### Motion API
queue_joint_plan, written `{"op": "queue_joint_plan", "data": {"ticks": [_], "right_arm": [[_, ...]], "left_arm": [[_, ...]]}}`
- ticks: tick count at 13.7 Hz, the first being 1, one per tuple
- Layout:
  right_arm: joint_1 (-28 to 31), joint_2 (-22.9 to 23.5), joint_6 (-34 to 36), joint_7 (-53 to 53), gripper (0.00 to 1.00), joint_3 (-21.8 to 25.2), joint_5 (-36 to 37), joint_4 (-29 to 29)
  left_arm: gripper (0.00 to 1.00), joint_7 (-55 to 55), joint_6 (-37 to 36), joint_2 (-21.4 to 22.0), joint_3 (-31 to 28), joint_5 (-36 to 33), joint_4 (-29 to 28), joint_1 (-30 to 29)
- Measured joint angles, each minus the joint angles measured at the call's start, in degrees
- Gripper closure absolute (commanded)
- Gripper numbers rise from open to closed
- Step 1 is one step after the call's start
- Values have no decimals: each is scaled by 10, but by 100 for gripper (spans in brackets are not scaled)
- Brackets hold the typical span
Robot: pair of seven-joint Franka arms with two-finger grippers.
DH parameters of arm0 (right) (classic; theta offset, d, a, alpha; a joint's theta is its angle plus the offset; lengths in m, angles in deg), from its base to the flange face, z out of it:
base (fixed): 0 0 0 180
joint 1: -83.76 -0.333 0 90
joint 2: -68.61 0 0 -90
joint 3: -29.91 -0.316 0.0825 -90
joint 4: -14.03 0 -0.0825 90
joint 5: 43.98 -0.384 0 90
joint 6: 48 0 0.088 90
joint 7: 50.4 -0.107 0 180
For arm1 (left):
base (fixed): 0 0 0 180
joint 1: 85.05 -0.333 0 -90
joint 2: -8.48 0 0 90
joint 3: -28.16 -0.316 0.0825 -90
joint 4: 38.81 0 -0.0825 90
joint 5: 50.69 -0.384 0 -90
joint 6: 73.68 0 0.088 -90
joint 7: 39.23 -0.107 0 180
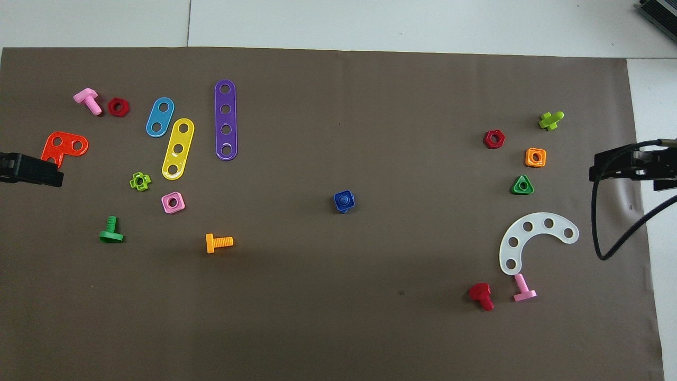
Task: Unscrew and place screws in storage area
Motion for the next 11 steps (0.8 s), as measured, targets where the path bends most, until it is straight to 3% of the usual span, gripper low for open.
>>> {"op": "queue_joint_plan", "data": {"ticks": [11], "right_arm": [[0,0,0,0,0,0,0,0]], "left_arm": [[0,0,5,0,4,0,-1,0]]}}
